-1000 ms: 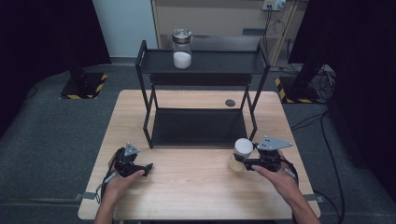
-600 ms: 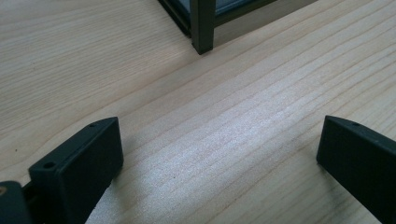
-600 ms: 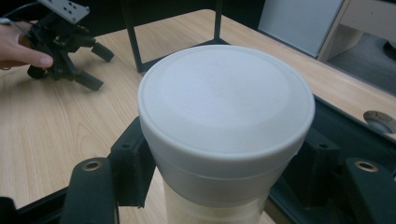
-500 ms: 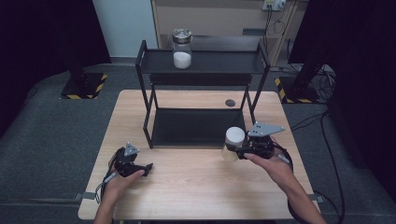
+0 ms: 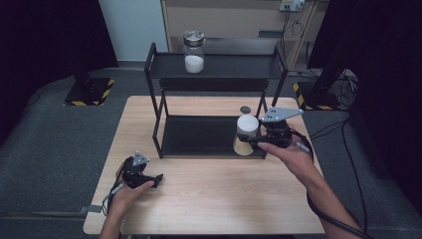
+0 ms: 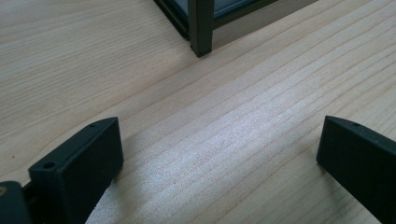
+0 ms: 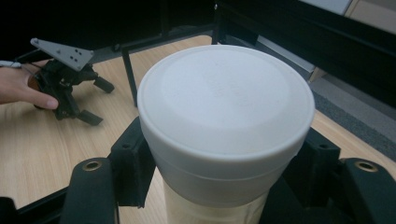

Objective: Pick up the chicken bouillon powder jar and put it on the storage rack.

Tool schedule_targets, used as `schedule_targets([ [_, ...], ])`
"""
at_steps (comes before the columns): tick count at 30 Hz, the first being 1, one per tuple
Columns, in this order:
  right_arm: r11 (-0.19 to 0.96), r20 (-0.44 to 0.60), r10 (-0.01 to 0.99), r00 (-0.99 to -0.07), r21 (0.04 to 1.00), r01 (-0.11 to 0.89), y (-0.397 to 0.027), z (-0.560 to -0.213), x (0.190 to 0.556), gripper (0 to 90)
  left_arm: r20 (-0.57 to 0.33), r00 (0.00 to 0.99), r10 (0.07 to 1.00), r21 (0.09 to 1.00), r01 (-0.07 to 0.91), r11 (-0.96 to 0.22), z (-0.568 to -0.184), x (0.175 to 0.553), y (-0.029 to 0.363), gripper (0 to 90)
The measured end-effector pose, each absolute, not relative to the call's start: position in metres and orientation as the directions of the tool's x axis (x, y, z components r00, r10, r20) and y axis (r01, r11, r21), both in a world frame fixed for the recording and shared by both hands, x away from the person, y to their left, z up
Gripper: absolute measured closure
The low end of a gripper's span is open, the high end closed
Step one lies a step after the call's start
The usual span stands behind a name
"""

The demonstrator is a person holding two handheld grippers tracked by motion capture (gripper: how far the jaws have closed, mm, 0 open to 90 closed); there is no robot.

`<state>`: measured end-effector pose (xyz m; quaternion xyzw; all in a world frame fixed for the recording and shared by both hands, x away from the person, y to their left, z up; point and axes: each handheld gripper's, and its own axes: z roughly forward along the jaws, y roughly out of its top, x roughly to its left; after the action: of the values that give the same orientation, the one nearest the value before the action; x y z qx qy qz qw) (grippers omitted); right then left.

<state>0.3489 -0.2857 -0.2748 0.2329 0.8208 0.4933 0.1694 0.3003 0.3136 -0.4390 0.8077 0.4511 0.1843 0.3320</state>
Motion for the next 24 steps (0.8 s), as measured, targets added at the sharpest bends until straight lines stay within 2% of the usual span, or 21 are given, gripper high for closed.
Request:
schedule_targets([
  [24,0.422,-0.019,0.515,-0.857,0.876,0.234,-0.282,-0.169,0.382,35.4,-0.002,0.525,0.851,0.706,0.604,-0.371,-0.44,0.301,0.313,0.0],
])
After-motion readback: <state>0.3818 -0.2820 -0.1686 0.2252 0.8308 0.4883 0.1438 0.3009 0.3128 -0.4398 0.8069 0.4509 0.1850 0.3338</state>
